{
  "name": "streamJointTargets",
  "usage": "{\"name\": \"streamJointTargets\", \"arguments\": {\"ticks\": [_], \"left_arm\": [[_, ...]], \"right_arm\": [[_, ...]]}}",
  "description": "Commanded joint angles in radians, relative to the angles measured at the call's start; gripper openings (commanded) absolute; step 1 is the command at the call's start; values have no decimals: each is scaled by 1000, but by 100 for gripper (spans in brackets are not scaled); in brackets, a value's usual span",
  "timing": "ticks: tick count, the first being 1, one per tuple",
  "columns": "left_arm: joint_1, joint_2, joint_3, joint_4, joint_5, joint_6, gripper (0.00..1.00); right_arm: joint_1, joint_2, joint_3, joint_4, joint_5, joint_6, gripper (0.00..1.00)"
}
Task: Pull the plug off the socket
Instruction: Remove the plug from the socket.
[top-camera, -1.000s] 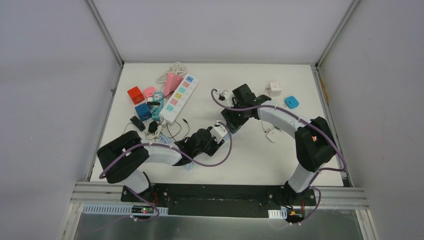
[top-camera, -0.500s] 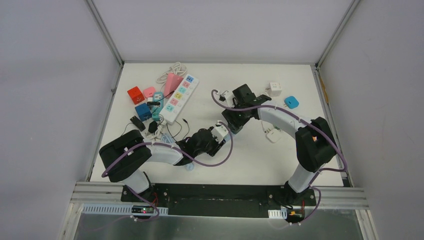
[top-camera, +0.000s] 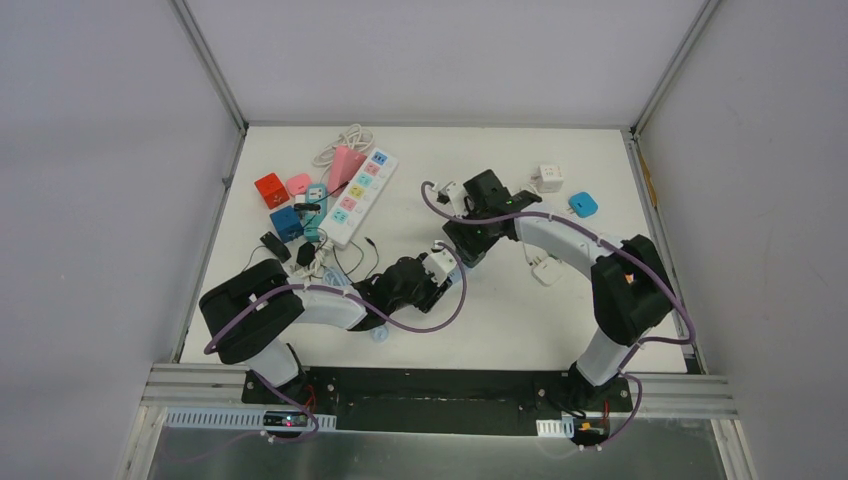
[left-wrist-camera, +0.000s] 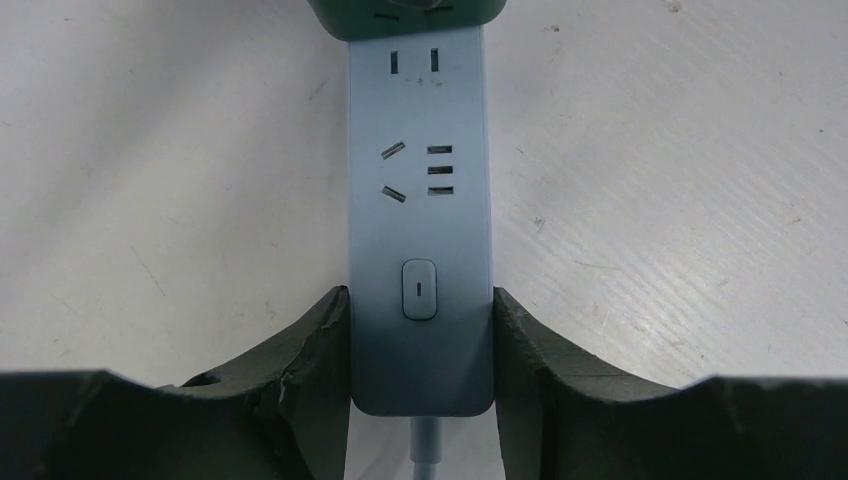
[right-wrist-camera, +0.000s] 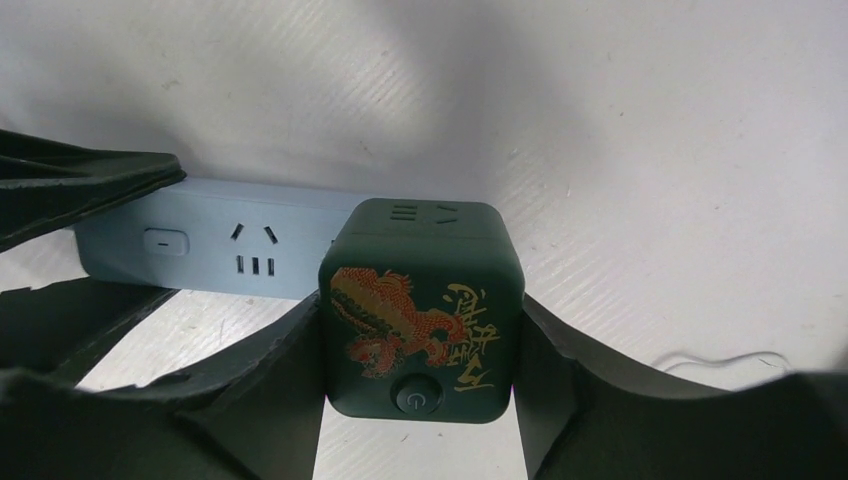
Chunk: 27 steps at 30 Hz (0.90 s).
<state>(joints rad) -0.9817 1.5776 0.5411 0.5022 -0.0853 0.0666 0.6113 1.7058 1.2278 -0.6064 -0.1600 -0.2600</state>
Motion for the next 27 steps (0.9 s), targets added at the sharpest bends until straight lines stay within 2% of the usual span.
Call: {"name": "streamJointTargets", "arguments": {"ticks": [1,4,9,14,19,24,27], "left_arm": [[14,33,3,-54,2,-4,0],[16,35,2,-57,5,-8,0],[16,47,9,-59,14,-11,0],[19,55,14,-60,22,-14,0],[21,54,13,-64,28,-17,0],[20,51,15,-64,31,-20,0],[21,53,21,-69,30,-18,0]], "right_arm": [[131,-35,27,-16,-15,-17,0],[117,-32,42,-41,-115,-11,0],[0,-64,33,-53,-370,26,0],[-76,-100,0,-17,-409,52,0],[-69,-106,-2,-22,-382,32,0],[-54,-102,8,-68,-588,-25,0],[-23,-112,5,-60,-513,-32,0]]}}
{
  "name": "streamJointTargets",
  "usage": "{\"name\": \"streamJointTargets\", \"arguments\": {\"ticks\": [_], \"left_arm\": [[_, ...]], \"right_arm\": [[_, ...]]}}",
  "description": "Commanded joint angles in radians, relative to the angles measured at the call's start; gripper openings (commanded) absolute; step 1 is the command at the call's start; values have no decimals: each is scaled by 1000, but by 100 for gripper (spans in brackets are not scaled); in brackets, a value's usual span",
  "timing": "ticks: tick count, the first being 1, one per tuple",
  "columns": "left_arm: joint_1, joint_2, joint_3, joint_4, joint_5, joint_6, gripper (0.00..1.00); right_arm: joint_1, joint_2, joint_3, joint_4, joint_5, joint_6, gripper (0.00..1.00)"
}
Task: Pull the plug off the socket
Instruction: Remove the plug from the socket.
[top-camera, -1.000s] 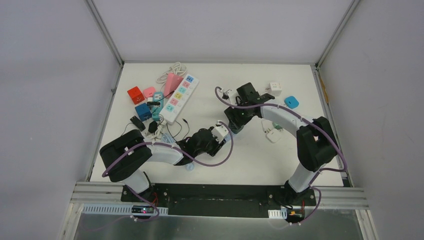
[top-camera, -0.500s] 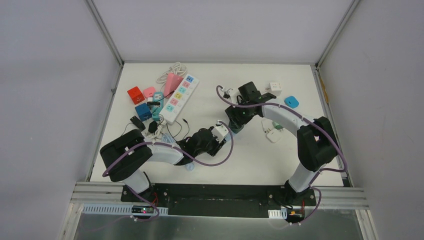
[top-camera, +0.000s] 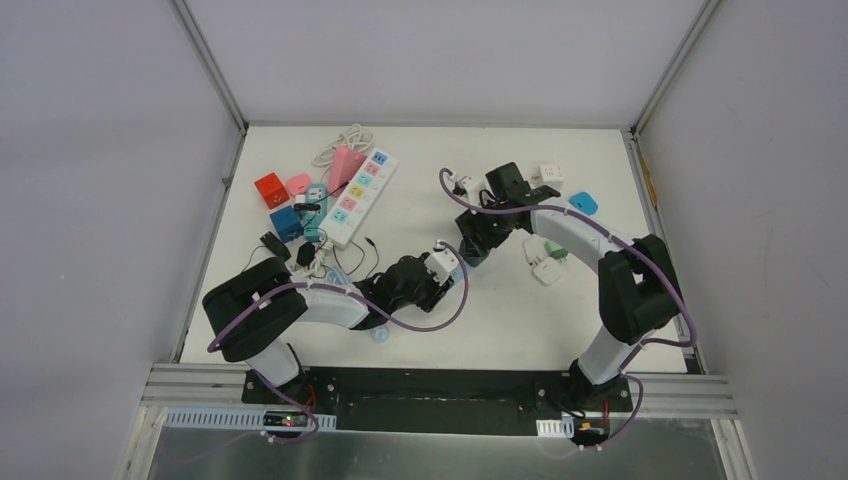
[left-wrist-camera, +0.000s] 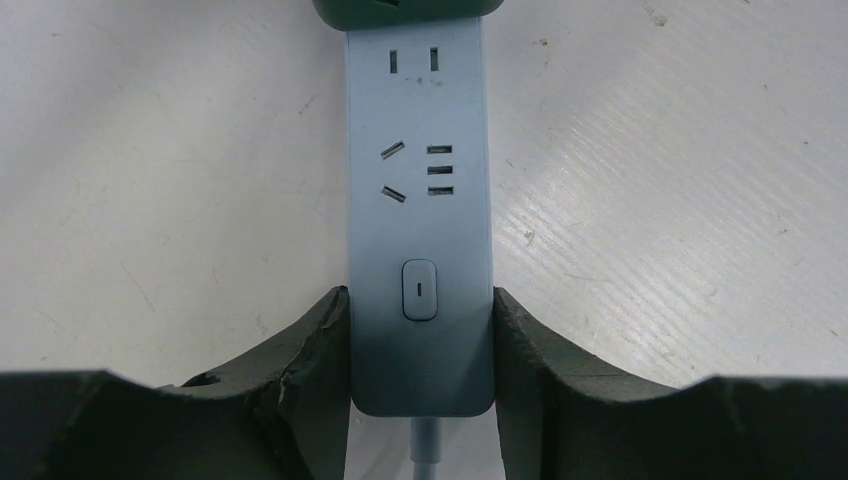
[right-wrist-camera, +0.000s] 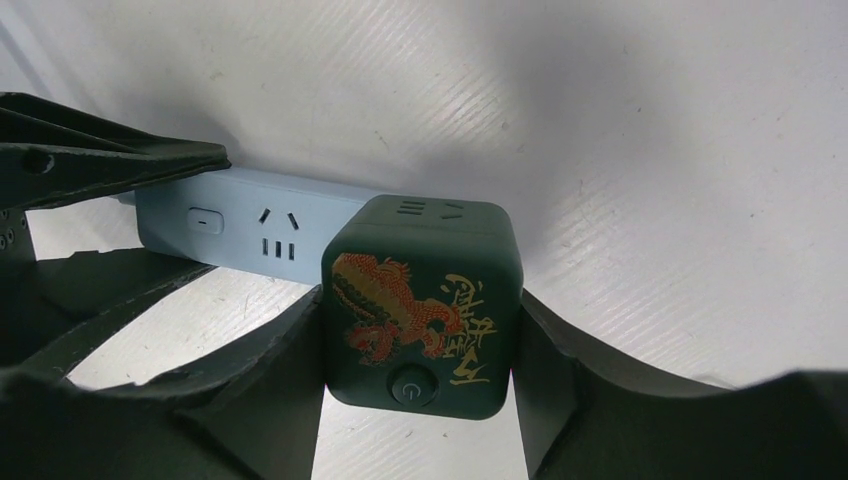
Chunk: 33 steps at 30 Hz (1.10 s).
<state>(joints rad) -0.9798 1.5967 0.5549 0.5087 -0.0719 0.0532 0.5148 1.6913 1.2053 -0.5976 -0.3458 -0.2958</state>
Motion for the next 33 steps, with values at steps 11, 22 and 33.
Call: {"name": "streamJointTargets", "arguments": {"ticks": [11,22,33], "left_arm": [[20,43,20,-86,21,-3,0],[22,39,22,-90,25,-7,0],[26,39,28,-110,22,-4,0]], "right_arm": [[60,-104,34,-61,127,-39,0],[28,-60,45,-123,-441,-36,0],[42,-114,29,-77,108,-60,0]]}}
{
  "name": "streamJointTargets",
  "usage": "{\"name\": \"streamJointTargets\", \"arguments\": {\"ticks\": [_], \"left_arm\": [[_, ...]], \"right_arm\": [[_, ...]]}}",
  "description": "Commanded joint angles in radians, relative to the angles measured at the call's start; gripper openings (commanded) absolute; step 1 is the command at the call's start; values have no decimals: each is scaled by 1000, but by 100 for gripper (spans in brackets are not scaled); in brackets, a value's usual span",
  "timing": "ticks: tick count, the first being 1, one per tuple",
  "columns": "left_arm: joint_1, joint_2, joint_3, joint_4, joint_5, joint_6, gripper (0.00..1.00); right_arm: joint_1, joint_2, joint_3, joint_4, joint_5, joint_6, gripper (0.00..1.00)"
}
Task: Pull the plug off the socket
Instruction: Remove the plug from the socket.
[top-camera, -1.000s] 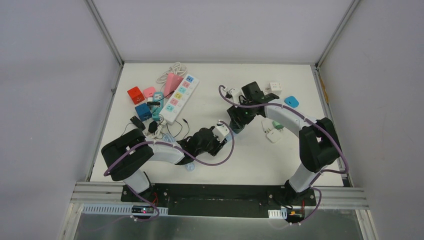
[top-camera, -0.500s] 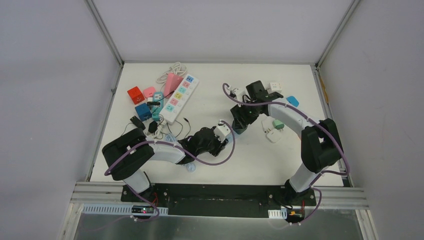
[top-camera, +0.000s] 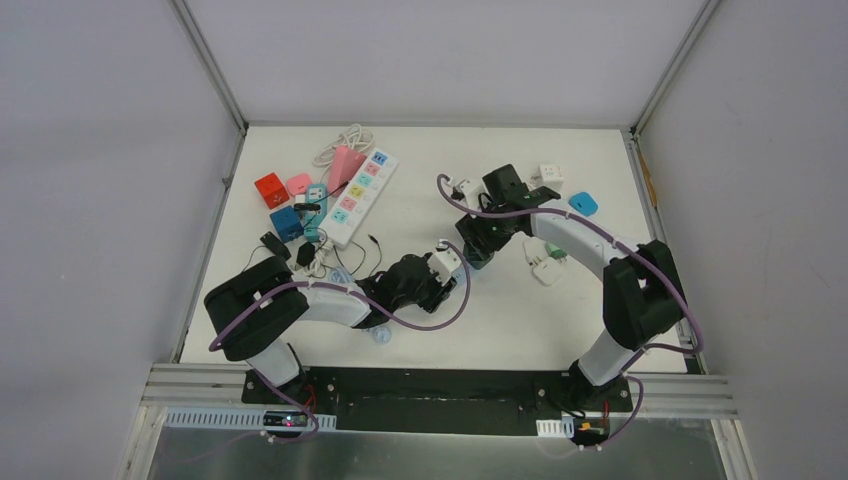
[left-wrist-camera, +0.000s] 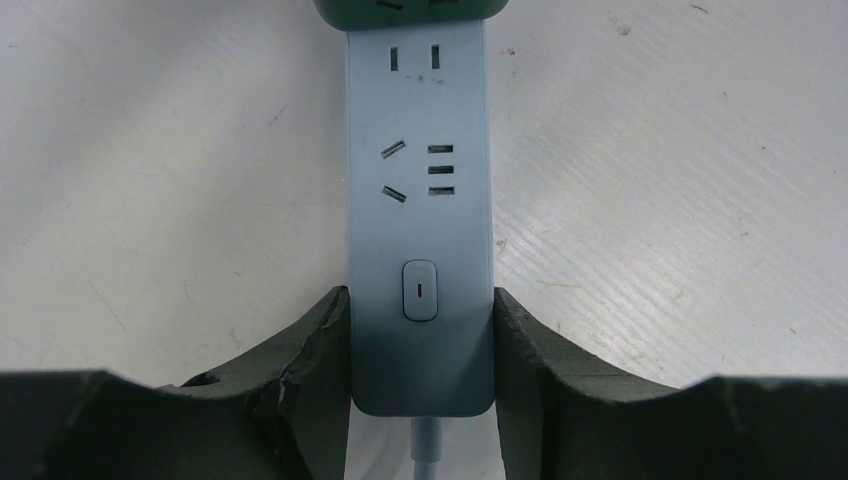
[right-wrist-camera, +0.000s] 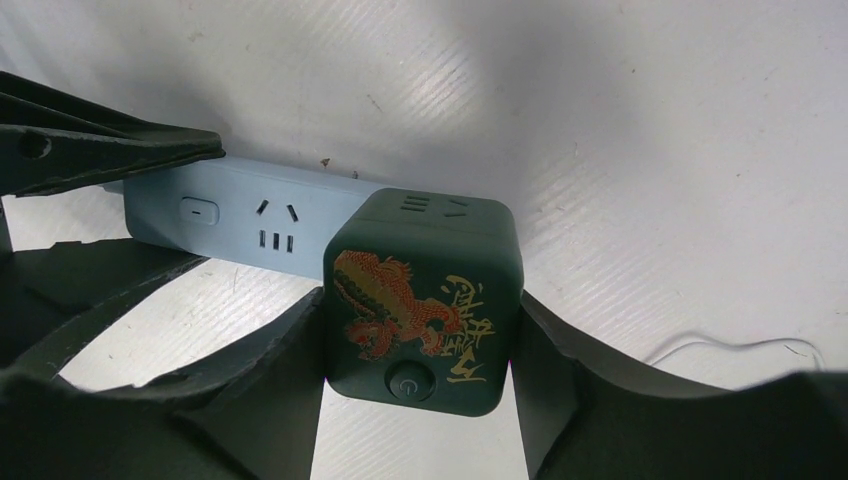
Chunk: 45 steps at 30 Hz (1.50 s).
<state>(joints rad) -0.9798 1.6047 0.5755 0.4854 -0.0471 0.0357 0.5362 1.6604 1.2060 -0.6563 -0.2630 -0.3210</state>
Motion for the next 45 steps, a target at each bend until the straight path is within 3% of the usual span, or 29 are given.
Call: {"name": "streamJointTargets", "arguments": {"ticks": [1,10,12,16,18,23,26,30,33,45], "left_arm": [[26,31,8,-88,-1,13,0],[29,20,3,-89,-1,9,0],[30,21,4,-90,-2,8,0],[31,23,2,-91,-3,6,0],[33,26,3,-91,-1,6,0],[35,33,4,-86,5,6,0],[36,26,2,-91,6,3,0],[35,17,-2,-93,0,1,0],[35,14,-2,-97,-4,-3,0],[38,18,-3,-101,-10,13,0]], "right_arm": [[20,-83,31,-24,18,-38,0],[44,-47,50,-101,-397,-74,0],[46,-39,49,-84,-354,-51,0],[42,-57,36,-30,-73,-21,0],[32,-80,25,-19,-42,-23,0],[9,-71,37,-105,-429,-83,0],[40,-55,46,-118,-501,-85,0],[145,-47,27,-37,-151,-35,0],[170,-26,48,-33,-31,-20,0],[-89,-73,51,-132,-392,-58,0]]}}
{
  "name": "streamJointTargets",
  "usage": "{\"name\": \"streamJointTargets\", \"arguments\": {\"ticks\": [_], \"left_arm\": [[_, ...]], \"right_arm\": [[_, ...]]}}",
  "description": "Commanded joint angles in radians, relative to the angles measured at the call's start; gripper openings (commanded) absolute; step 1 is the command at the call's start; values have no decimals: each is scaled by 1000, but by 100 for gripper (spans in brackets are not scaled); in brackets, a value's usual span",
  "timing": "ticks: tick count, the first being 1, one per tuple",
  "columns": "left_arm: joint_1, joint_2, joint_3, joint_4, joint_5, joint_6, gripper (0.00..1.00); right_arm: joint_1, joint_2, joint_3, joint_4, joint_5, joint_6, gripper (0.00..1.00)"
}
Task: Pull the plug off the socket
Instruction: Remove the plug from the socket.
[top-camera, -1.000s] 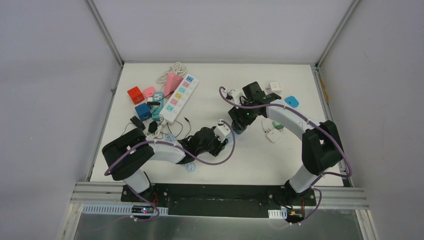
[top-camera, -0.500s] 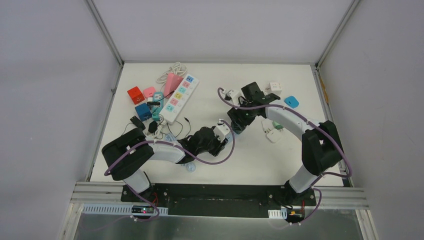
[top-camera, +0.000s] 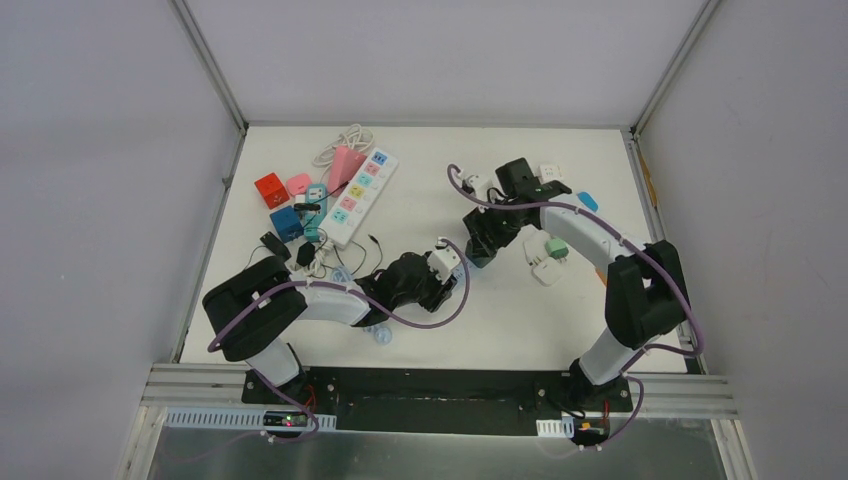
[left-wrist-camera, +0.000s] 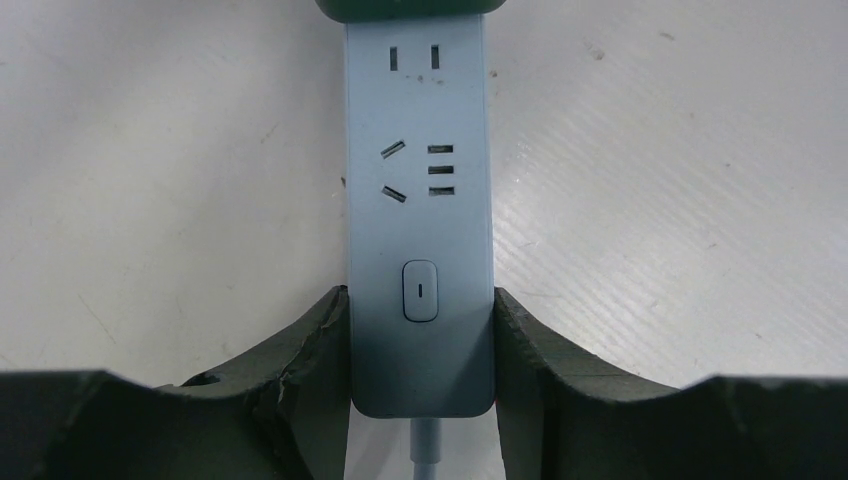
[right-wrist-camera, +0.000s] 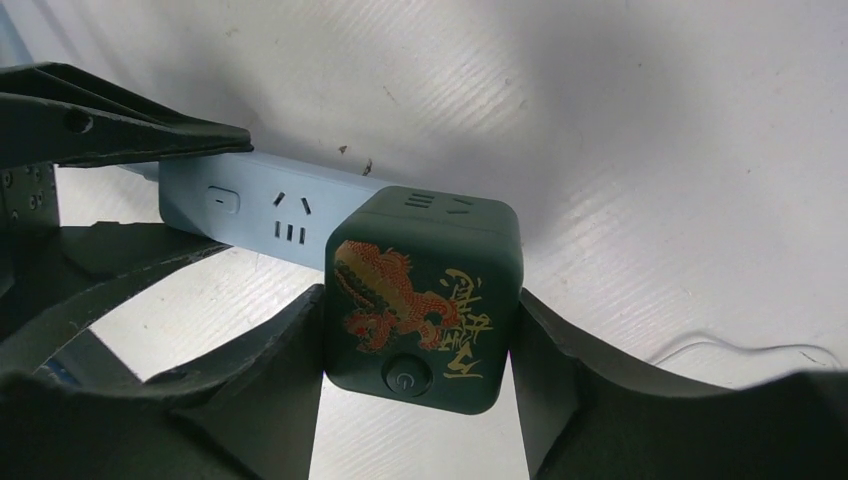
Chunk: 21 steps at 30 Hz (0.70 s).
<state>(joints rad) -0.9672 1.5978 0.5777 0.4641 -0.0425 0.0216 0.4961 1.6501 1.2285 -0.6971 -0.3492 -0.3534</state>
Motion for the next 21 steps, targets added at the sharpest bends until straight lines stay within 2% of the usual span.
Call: {"name": "streamJointTargets", "arguments": {"ticks": [1,5,8,13,16,21], "left_arm": [[25,23,-5,-79,-14,28,0],[25,9,-11,-80,-13,29,0],[24,7,-15,-79,-13,29,0],[25,14,-12,-77,-13,26,0],[24,20,-5,-80,-11,26,0],[24,31,14,-98,-8,28,0]], "right_arm": [[-55,-54,29,-92,-326,-18,0],[-51,-35,32,-84,-364,0,0],[-38,-36,33,-75,-327,10,0],[-12,-75,23,-24,-2,22,0],[13,-99,14,-6,107,14,0],[124,-103,8,7,288,-36,0]]}}
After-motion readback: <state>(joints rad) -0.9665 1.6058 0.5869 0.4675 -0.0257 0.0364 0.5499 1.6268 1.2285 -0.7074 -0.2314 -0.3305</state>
